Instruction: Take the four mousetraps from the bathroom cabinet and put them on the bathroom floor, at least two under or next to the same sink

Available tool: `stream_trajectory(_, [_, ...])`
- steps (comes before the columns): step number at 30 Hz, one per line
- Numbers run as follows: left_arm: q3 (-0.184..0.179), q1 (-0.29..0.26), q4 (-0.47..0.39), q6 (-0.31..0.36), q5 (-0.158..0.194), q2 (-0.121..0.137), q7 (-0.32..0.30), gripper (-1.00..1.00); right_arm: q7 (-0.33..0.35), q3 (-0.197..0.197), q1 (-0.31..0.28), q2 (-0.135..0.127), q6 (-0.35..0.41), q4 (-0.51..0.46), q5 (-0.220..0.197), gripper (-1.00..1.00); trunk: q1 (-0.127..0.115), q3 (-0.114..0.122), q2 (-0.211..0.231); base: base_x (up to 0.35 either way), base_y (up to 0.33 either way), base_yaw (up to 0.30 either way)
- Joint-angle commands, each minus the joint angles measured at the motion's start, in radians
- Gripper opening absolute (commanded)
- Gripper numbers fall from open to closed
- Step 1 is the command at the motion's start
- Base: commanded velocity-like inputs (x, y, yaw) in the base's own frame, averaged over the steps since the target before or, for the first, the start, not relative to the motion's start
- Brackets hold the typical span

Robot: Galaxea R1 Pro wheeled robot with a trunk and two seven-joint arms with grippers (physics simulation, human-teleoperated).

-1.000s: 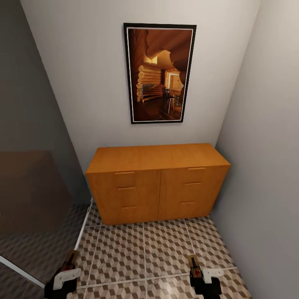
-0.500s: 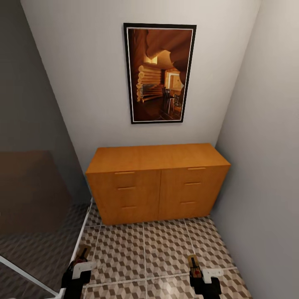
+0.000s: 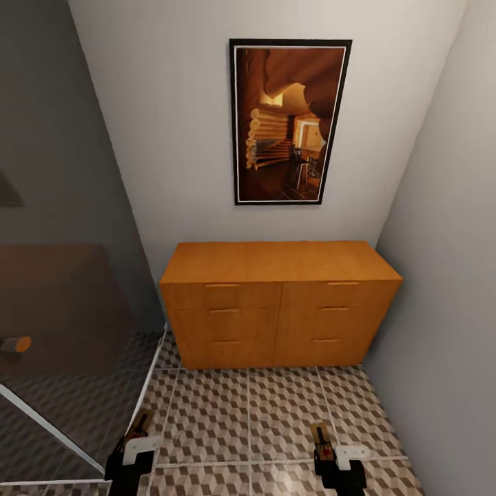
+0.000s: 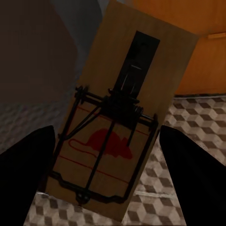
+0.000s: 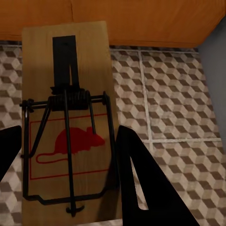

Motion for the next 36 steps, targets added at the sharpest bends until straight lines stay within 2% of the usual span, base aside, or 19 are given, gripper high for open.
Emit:
stream_trajectory(1, [-0.008,-0.002,-0.006,-0.002,-0.001,0.0,0.01,-1.0,-0.012,0.008,-0.001,-0.001,-0.002,0.001,-0.001,-1.0,0.001,-0.002,-0.002,0.0,0.0,0.251])
stream_trajectory(23, [-0.008,-0.002,-0.023,-0.002,-0.001,-0.002,0.009,-1.0,-0.012,0.008,-0.001,-0.001,-0.002,0.001,-0.001,-1.0,0.001,-0.002,-0.002,-0.005,0.0,0.254])
stream_trajectory(36, [-0.008,-0.002,-0.025,-0.002,-0.001,-0.002,0.01,-1.0,-0.012,0.008,-0.001,-0.001,-0.002,0.001,-0.001,-1.0,0.001,-0.002,-0.002,-0.291,0.0,0.254])
